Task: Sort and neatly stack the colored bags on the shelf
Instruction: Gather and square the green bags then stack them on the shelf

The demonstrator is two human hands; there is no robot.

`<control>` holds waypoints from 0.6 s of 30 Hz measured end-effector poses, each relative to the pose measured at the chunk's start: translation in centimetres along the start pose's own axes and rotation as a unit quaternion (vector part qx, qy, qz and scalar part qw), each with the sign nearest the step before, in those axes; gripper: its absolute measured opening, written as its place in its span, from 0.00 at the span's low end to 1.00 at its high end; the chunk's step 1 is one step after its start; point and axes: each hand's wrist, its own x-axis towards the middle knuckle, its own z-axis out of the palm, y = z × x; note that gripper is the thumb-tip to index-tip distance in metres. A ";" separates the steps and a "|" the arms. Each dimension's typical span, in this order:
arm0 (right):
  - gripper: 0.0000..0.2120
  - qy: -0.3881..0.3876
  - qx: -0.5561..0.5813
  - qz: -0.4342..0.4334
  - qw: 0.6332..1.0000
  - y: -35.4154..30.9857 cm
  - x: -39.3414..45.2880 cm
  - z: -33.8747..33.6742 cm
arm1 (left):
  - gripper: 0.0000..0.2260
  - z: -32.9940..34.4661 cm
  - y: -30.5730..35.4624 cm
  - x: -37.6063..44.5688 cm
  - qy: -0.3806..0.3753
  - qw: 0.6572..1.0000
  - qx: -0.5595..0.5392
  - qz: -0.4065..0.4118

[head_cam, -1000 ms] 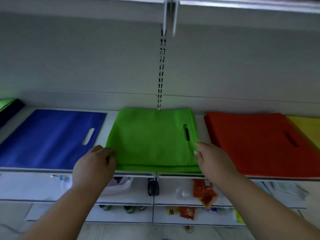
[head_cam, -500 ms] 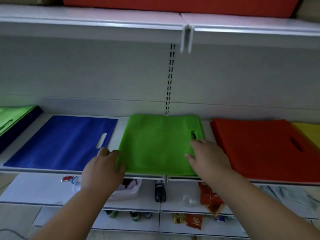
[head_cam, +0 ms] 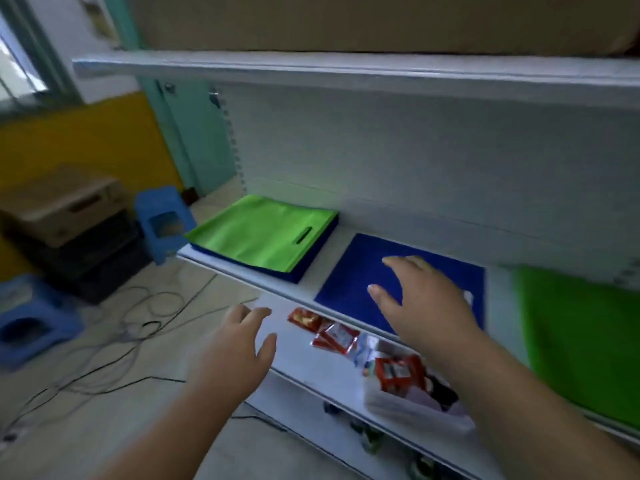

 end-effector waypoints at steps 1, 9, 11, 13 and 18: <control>0.27 -0.001 0.006 -0.009 1.000 -2.0 1.1 0.6 | 0.18 -1.0 -1.8 0.3 -0.008 1.000 -0.001 -0.014; 0.27 -0.004 -0.008 -0.036 0.999 -9.2 9.7 4.5 | 0.18 -2.4 -10.6 6.1 0.013 0.998 0.011 -0.064; 0.26 -0.001 -0.013 -0.035 0.999 -9.5 11.9 5.6 | 0.18 -2.0 -11.5 8.1 0.010 0.997 0.014 -0.070; 0.26 0.004 -0.019 -0.029 0.999 -9.7 13.9 6.6 | 0.17 -1.9 -12.1 10.1 0.010 0.998 0.015 -0.068; 0.23 -0.002 -0.036 0.003 0.999 -10.2 16.6 9.0 | 0.19 -2.2 -14.3 14.8 -0.017 0.997 0.022 -0.069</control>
